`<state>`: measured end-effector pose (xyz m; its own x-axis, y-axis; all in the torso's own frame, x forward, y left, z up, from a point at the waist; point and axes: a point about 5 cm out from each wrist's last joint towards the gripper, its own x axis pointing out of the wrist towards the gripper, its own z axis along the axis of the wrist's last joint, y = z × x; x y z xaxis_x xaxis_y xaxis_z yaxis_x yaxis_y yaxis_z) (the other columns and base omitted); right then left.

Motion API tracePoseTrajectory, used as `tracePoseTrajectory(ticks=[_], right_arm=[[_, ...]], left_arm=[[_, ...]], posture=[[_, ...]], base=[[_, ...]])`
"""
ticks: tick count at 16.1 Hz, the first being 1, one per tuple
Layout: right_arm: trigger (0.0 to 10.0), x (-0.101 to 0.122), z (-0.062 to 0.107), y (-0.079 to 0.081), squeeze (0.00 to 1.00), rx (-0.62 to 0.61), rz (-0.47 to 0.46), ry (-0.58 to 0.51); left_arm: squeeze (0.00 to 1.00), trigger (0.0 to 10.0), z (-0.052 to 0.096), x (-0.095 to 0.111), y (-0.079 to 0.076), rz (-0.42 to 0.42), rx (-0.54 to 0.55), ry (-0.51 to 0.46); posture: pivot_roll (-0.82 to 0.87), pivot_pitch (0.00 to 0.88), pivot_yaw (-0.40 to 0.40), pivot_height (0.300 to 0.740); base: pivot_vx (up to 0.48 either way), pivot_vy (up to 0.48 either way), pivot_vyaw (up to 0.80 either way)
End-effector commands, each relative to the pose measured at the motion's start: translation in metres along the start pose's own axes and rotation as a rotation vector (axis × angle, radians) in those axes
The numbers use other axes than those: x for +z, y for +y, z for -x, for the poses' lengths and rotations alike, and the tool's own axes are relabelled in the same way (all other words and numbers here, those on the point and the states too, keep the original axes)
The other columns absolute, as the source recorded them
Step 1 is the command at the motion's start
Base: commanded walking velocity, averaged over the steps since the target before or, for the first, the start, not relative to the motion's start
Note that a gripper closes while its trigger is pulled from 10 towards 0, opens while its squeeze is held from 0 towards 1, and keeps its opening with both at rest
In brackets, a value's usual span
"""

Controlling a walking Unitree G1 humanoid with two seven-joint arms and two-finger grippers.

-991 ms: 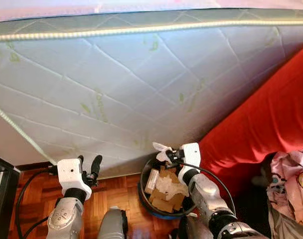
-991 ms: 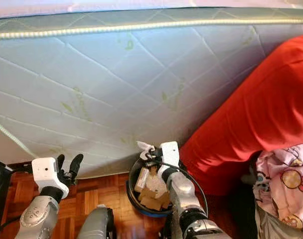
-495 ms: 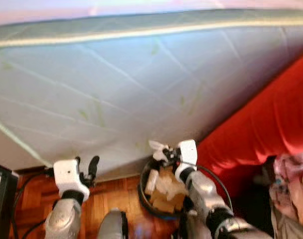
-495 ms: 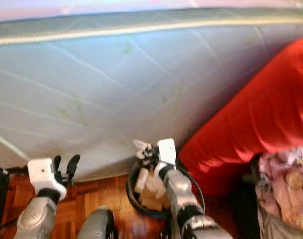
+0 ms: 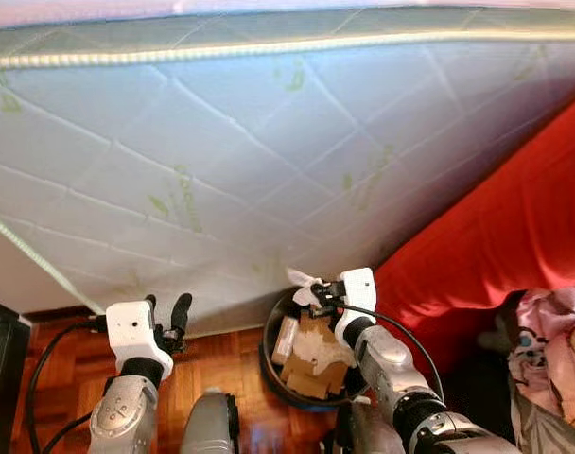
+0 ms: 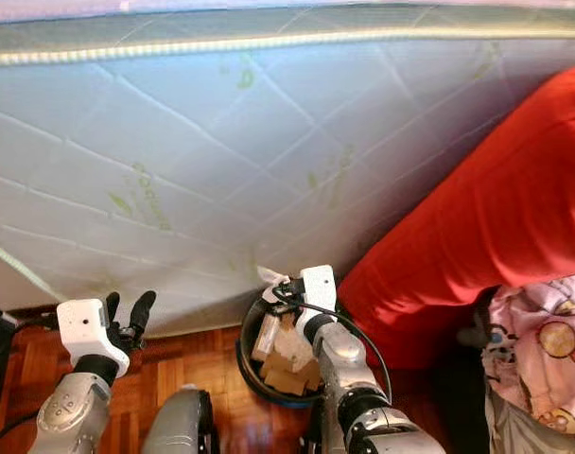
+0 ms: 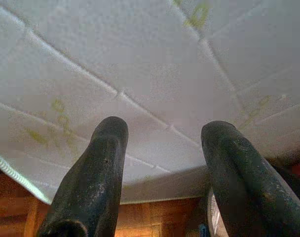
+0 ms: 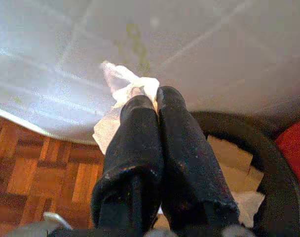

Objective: Clean up the room

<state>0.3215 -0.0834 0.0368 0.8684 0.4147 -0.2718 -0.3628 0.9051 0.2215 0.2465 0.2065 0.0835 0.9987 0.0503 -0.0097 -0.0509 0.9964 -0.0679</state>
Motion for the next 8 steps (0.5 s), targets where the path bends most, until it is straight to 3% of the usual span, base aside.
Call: tracePoseTrajectory(ticks=[1, 6, 8], right_arm=[[10.0, -0.0080, 0.0021, -0.0024, 0.00, -0.014, -0.001, 0.049], [10.0, -0.0066, -0.0001, -0.0063, 0.00, -0.055, -0.001, 0.093], [10.0, -0.0084, 0.0007, -0.0098, 0.00, -0.093, -0.052, 0.104]], left_arm=[[0.00, 10.0, 0.0030, -0.0024, 0.0007, 0.006, 0.010, 0.015], [0.00, 10.0, 0.0015, 0.0058, -0.0075, 0.014, 0.000, -0.011], [0.00, 10.0, 0.0034, 0.0064, -0.0082, 0.017, 0.005, -0.013]], posture=[[0.18, 0.277, -0.074, 0.642], [0.18, 0.316, -0.085, 0.642], [0.18, 0.333, -0.084, 0.642]], base=[[0.000, 0.000, 0.00], [0.000, 0.000, 0.00], [0.000, 0.000, 0.00]])
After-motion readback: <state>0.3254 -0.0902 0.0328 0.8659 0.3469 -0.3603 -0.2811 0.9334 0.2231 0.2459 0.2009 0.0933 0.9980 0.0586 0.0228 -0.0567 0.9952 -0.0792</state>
